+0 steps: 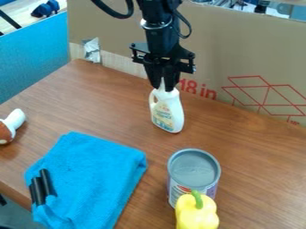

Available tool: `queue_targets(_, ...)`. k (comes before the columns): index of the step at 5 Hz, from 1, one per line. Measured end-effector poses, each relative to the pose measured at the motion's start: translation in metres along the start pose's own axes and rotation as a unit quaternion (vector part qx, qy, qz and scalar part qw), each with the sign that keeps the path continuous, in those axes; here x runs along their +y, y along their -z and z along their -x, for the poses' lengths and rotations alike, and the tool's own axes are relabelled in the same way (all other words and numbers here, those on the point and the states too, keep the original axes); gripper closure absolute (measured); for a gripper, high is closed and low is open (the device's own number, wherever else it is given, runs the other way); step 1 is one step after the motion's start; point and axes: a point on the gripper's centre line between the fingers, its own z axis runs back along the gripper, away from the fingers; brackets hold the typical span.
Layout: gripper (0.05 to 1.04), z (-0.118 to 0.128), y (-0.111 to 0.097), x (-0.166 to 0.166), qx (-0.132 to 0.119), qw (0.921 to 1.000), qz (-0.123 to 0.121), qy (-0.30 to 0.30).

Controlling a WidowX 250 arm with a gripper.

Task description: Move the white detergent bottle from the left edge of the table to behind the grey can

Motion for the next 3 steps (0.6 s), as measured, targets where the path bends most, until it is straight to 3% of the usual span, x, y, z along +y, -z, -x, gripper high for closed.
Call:
queue_targets(1,0.7,0.0018,0.0029,-0.0008,0.01,0.9999,0.002,0.009)
queue_targets(2,0.392,0.0051,0.0042,-0.0014,0.022,0.9997,-0.003,0.011)
queue_targets(3,0.098,0.0037,0.0037,-0.0041,0.017,0.9997,0.006,0.016)
